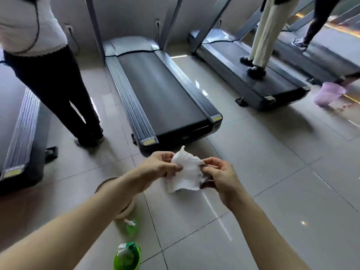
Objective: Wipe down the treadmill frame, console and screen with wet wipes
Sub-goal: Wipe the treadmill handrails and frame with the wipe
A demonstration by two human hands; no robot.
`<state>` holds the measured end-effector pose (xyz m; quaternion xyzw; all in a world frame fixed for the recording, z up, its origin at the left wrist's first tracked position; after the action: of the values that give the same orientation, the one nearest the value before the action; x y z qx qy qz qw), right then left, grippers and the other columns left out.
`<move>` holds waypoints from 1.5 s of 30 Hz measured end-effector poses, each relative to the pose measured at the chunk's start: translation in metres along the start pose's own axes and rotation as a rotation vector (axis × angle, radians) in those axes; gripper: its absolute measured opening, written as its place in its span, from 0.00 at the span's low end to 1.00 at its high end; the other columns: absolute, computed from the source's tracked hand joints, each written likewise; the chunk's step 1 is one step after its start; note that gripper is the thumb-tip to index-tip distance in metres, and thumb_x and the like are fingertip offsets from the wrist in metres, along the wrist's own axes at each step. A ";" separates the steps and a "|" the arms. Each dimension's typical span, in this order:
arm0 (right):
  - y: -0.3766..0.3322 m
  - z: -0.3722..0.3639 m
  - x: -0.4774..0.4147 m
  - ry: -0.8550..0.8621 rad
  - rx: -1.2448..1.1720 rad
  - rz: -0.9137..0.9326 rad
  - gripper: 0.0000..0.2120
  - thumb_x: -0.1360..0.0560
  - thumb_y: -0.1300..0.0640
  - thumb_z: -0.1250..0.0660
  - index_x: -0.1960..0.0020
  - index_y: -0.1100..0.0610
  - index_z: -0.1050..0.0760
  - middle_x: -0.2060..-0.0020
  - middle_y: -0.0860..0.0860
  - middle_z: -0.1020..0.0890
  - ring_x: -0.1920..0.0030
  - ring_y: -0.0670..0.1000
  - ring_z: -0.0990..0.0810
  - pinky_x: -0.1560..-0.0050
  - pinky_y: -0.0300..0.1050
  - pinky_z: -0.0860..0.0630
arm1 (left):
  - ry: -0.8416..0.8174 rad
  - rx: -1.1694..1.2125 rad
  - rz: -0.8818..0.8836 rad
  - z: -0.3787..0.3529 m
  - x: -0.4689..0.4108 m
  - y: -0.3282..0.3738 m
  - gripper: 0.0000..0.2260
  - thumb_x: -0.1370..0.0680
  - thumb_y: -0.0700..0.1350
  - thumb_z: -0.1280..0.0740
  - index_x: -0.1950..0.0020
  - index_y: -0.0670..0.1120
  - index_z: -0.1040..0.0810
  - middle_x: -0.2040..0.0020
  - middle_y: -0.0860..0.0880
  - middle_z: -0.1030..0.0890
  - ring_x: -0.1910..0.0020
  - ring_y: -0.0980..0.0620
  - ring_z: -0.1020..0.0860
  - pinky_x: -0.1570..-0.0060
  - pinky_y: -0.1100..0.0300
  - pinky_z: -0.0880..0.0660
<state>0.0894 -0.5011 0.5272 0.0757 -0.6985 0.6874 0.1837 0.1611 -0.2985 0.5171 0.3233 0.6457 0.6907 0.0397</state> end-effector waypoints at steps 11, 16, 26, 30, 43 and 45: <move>-0.167 0.100 -0.019 0.078 -0.318 0.139 0.13 0.19 0.72 0.44 0.52 0.63 0.22 0.66 0.58 0.18 0.69 0.55 0.18 0.66 0.51 0.17 | 0.017 -0.107 -0.214 -0.060 -0.041 0.185 0.16 0.33 0.46 0.23 0.51 0.38 0.18 0.59 0.44 0.18 0.60 0.49 0.20 0.64 0.60 0.23; -0.218 0.125 -0.069 0.050 -0.242 0.197 0.14 0.20 0.74 0.46 0.55 0.63 0.23 0.68 0.60 0.20 0.71 0.56 0.19 0.66 0.51 0.17 | 0.058 -0.110 -0.270 -0.059 -0.092 0.233 0.13 0.31 0.45 0.22 0.52 0.42 0.19 0.59 0.44 0.19 0.61 0.49 0.21 0.64 0.61 0.24; -0.354 0.167 -0.225 -0.033 -0.179 0.350 0.14 0.22 0.75 0.44 0.56 0.66 0.20 0.66 0.63 0.18 0.66 0.59 0.17 0.64 0.51 0.16 | 0.397 -0.112 -0.375 -0.033 -0.241 0.362 0.05 0.23 0.36 0.27 0.54 0.37 0.22 0.66 0.46 0.19 0.70 0.48 0.19 0.66 0.50 0.17; -0.388 0.183 -0.292 -0.054 -0.186 0.395 0.15 0.23 0.75 0.44 0.56 0.66 0.20 0.66 0.63 0.18 0.66 0.58 0.18 0.65 0.50 0.17 | 0.559 -0.321 -0.470 -0.021 -0.304 0.398 0.02 0.28 0.39 0.32 0.56 0.42 0.21 0.65 0.46 0.18 0.70 0.50 0.21 0.66 0.45 0.18; -0.544 0.283 -0.593 -0.073 -0.279 0.532 0.15 0.23 0.71 0.42 0.55 0.64 0.17 0.62 0.62 0.16 0.61 0.60 0.15 0.63 0.45 0.18 | 0.759 -0.048 -0.501 0.001 -0.550 0.571 0.09 0.24 0.30 0.38 0.56 0.40 0.19 0.63 0.41 0.17 0.66 0.45 0.18 0.68 0.56 0.18; -0.568 0.286 -0.628 -0.129 -0.277 0.535 0.13 0.23 0.70 0.40 0.53 0.65 0.17 0.59 0.63 0.15 0.58 0.61 0.14 0.59 0.47 0.17 | 0.660 0.095 -0.489 -0.006 -0.582 0.595 0.08 0.24 0.31 0.34 0.51 0.39 0.17 0.60 0.41 0.16 0.62 0.45 0.17 0.63 0.57 0.17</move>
<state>0.8281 -0.9008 0.8342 -0.0932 -0.7908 0.6036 -0.0401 0.8326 -0.6760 0.8331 -0.0769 0.7126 0.6970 -0.0217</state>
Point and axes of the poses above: each hand's wrist, its own x-axis away from the middle knuckle, its own z-axis out of the back of the hand, y = z × x, the point moved 1 cm from there along -x, towards the middle knuckle
